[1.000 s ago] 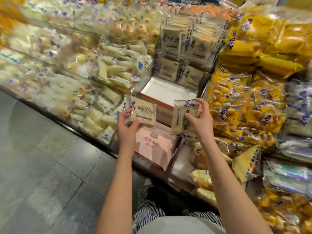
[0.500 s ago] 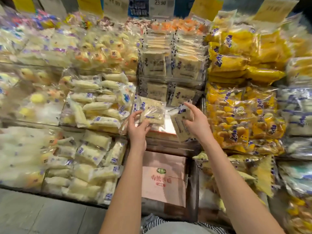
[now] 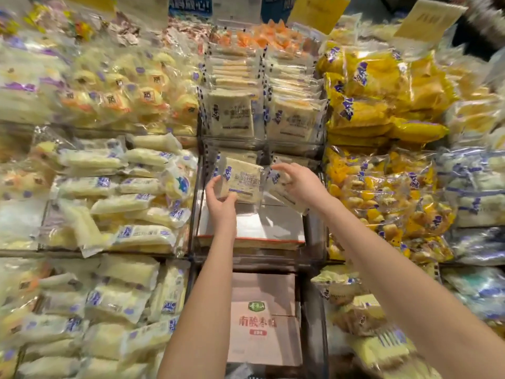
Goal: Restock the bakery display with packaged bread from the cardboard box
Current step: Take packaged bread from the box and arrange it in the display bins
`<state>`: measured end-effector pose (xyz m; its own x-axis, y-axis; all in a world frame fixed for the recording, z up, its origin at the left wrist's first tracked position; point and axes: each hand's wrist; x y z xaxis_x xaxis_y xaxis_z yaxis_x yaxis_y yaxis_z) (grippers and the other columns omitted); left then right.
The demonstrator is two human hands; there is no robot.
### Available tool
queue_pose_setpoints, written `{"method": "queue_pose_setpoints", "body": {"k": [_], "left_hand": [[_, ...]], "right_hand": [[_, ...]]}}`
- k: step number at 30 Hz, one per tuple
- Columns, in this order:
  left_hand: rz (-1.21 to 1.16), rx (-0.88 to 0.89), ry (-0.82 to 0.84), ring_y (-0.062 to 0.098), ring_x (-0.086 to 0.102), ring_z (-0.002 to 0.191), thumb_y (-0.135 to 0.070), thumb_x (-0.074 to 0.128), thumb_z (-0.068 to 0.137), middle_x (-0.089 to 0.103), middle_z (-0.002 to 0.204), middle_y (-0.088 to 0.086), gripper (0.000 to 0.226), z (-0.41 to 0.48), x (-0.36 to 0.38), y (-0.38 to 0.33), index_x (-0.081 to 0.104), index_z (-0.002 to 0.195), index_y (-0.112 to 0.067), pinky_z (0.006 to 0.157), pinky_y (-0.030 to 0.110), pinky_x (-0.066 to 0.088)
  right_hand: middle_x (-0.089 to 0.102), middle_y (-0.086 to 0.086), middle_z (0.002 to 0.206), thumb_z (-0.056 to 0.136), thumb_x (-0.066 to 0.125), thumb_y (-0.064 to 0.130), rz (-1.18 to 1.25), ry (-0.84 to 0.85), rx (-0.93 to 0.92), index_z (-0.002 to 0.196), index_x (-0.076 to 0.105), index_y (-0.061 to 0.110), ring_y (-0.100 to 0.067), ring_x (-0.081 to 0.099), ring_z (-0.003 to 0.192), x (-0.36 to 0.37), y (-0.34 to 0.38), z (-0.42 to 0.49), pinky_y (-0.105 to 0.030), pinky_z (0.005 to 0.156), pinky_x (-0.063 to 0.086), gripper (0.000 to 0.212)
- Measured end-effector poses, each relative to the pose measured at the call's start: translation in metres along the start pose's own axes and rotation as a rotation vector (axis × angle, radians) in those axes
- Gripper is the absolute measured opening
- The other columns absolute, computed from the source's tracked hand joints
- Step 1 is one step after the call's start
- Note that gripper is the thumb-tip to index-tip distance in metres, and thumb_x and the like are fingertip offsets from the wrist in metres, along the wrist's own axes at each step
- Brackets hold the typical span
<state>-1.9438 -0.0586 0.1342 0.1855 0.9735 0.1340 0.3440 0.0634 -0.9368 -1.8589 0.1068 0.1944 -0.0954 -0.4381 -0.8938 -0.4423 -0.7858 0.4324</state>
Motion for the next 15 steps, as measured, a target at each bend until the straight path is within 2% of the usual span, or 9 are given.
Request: {"method": "queue_pose_setpoints", "body": {"k": [2, 4, 6, 8, 10, 12, 14, 15], "left_hand": [[0.155, 0.009, -0.010, 0.016, 0.056, 0.090, 0.008, 0.065, 0.085, 0.045, 0.138, 0.005, 0.066, 0.006, 0.004, 0.001, 0.046, 0.137, -0.028, 0.086, 0.032, 0.054], [0.340, 0.045, 0.023, 0.024, 0.055, 0.111, -0.001, 0.073, 0.083, 0.034, 0.146, 0.010, 0.079, 0.008, 0.006, 0.003, 0.037, 0.145, -0.035, 0.095, 0.041, 0.052], [0.536, 0.074, 0.069, 0.032, 0.044, 0.130, -0.016, 0.077, 0.084, 0.027, 0.151, 0.015, 0.088, 0.006, 0.006, 0.004, 0.025, 0.150, -0.044, 0.100, 0.044, 0.047], [0.731, 0.058, 0.084, 0.034, 0.050, 0.123, -0.035, 0.073, 0.086, 0.039, 0.145, 0.018, 0.092, 0.007, 0.004, 0.003, 0.011, 0.151, -0.050, 0.091, 0.041, 0.049], [0.976, 0.068, 0.056, 0.034, 0.060, 0.107, -0.050, 0.066, 0.089, 0.057, 0.130, 0.015, 0.093, 0.009, 0.000, 0.002, -0.001, 0.153, -0.047, 0.079, 0.039, 0.047], [1.127, 0.057, 0.019, 0.032, 0.064, 0.099, -0.054, 0.062, 0.090, 0.065, 0.117, 0.013, 0.095, 0.010, 0.000, -0.001, -0.006, 0.155, -0.039, 0.072, 0.037, 0.040], [1.172, 0.049, -0.013, 0.032, 0.063, 0.101, -0.053, 0.063, 0.090, 0.063, 0.119, 0.015, 0.098, 0.008, 0.003, -0.004, -0.007, 0.156, -0.037, 0.074, 0.039, 0.042], [1.174, 0.086, -0.027, 0.033, 0.061, 0.104, -0.051, 0.065, 0.089, 0.058, 0.125, 0.016, 0.098, 0.007, 0.004, -0.003, -0.005, 0.156, -0.038, 0.078, 0.041, 0.044]], "right_hand": [[0.056, -0.009, 0.134, 0.087, 0.053, -0.003, -0.068, 0.018, -0.034, 0.139, 0.051, 0.028, -0.032, 0.052, 0.120, 0.003, -0.002, 0.010, -0.045, 0.098, 0.045, 0.061], [0.052, -0.011, 0.137, 0.087, 0.048, -0.008, -0.169, 0.021, -0.061, 0.141, 0.049, 0.028, -0.034, 0.048, 0.122, 0.008, -0.003, 0.017, -0.047, 0.100, 0.042, 0.066], [0.050, -0.013, 0.135, 0.087, 0.046, -0.009, -0.250, -0.023, -0.088, 0.142, 0.048, 0.025, -0.035, 0.045, 0.120, 0.012, -0.005, 0.019, -0.045, 0.096, 0.040, 0.064], [0.053, -0.014, 0.127, 0.086, 0.049, -0.009, -0.279, -0.126, -0.110, 0.143, 0.048, 0.022, -0.035, 0.046, 0.114, 0.017, -0.009, 0.017, -0.043, 0.089, 0.038, 0.065], [0.054, -0.016, 0.122, 0.079, 0.058, -0.010, -0.276, -0.243, -0.114, 0.142, 0.050, 0.020, -0.037, 0.048, 0.111, 0.026, -0.014, 0.014, -0.044, 0.087, 0.040, 0.070], [0.050, -0.019, 0.129, 0.073, 0.067, -0.008, -0.292, -0.304, -0.078, 0.144, 0.047, 0.022, -0.039, 0.043, 0.122, 0.036, -0.018, 0.009, -0.051, 0.100, 0.037, 0.080], [0.035, -0.024, 0.146, 0.075, 0.070, -0.003, -0.309, -0.296, -0.011, 0.150, 0.036, 0.030, -0.044, 0.025, 0.140, 0.044, -0.020, 0.002, -0.057, 0.116, 0.018, 0.089], [0.027, -0.026, 0.152, 0.076, 0.071, -0.001, -0.319, -0.285, 0.015, 0.152, 0.030, 0.033, -0.044, 0.015, 0.145, 0.048, -0.021, -0.001, -0.057, 0.118, 0.009, 0.093]]}}
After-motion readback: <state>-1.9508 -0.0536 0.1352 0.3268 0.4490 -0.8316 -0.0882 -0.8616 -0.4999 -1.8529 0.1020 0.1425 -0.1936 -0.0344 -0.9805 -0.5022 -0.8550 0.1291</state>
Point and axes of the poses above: each hand's wrist, its own z-axis towards the middle knuckle, its own x-axis out of the palm, y = z × x
